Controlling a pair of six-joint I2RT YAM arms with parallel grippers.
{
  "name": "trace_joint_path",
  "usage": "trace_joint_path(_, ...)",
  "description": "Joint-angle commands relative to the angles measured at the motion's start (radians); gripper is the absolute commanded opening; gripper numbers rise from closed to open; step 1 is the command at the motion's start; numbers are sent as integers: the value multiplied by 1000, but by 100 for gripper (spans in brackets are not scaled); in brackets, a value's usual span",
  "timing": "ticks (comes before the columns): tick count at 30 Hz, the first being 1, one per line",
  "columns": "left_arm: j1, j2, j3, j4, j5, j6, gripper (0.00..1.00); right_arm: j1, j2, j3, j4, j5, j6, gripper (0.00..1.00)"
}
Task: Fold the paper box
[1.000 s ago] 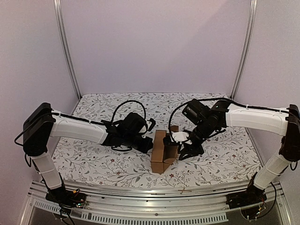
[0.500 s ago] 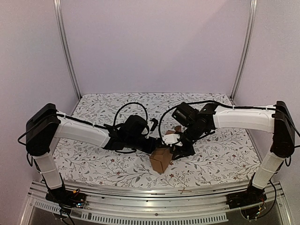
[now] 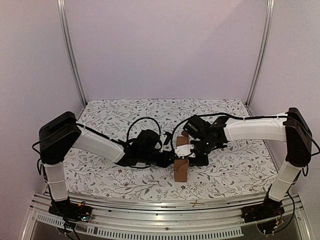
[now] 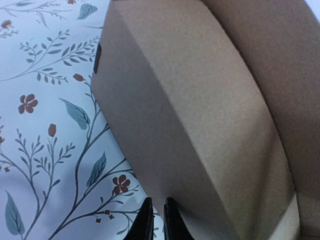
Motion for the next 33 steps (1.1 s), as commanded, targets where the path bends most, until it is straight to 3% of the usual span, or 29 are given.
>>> trace_joint_path(1, -95, 11, 49, 41, 5, -38, 8, 10, 32, 61, 57, 12, 23, 28)
trace_joint_path(7, -144, -58, -69, 121, -86, -125, 9, 10, -52, 24, 14, 81, -1, 28)
trace_joint_path(14, -156, -3, -236, 482, -101, -254, 9, 78, -84, 131, -86, 56, -71, 29)
trace_joint_path(15, -155, -40, -322, 417, -197, -387, 10, 121, -12, 168, -99, 63, -81, 29)
trace_joint_path(17, -169, -123, -414, 334, -271, -459, 10, 151, 41, 189, -100, 69, -81, 29)
trace_joint_path(22, -264, -439, -584, -30, -414, -576, 12, 231, 129, 218, -83, 100, -76, 28)
trace_joint_path(27, -372, -722, -635, -412, -557, -669, 13, 308, 183, 247, -57, 126, -75, 28)
trace_joint_path(31, -424, -947, -549, -762, -724, -640, 12, 324, 212, 266, -57, 174, -55, 26)
trace_joint_path(33, -416, -1033, -507, -802, -801, -501, 11, 324, 187, 251, -54, 194, -55, 25)
